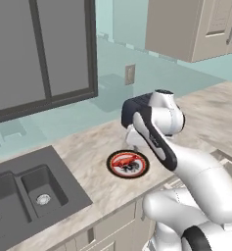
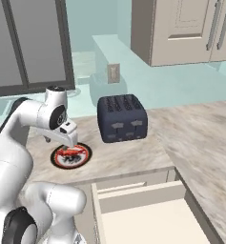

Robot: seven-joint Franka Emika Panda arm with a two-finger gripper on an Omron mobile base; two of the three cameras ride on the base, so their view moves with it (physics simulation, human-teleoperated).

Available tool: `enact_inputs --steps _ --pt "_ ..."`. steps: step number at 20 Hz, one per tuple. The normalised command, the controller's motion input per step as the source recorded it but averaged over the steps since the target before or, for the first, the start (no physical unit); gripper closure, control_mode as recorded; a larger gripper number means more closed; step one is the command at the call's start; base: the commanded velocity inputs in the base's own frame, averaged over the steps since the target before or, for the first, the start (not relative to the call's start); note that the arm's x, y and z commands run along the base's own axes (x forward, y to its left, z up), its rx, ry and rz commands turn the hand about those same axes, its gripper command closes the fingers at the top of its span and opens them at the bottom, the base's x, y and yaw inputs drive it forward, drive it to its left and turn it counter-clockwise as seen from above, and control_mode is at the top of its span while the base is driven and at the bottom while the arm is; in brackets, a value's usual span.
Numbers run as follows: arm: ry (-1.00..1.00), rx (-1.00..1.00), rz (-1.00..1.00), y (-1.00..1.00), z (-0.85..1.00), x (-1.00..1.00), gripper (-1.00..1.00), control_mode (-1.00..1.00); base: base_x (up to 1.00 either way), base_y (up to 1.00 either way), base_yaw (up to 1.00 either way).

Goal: Pick up the knife from the drawer and place it on the cutting board. Then place the meat from the plate to the cutting board.

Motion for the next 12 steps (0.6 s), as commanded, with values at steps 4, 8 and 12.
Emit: enact_inputs --steps 4,8,12 --pt "0.13 0.00 -0.05 0.00 -0.16 0.55 -1.00 -1.00 0.00 0.00 0.00" --pt "0.13 0.00 -0.10 0.01 -0.25 0.42 -1.00 -1.00 0.00 0.00 0.00" --pt "0.10 0.00 -0.15 0.03 -0.37 0.32 -1.00 -1.00 0.00 0.00 0.00"
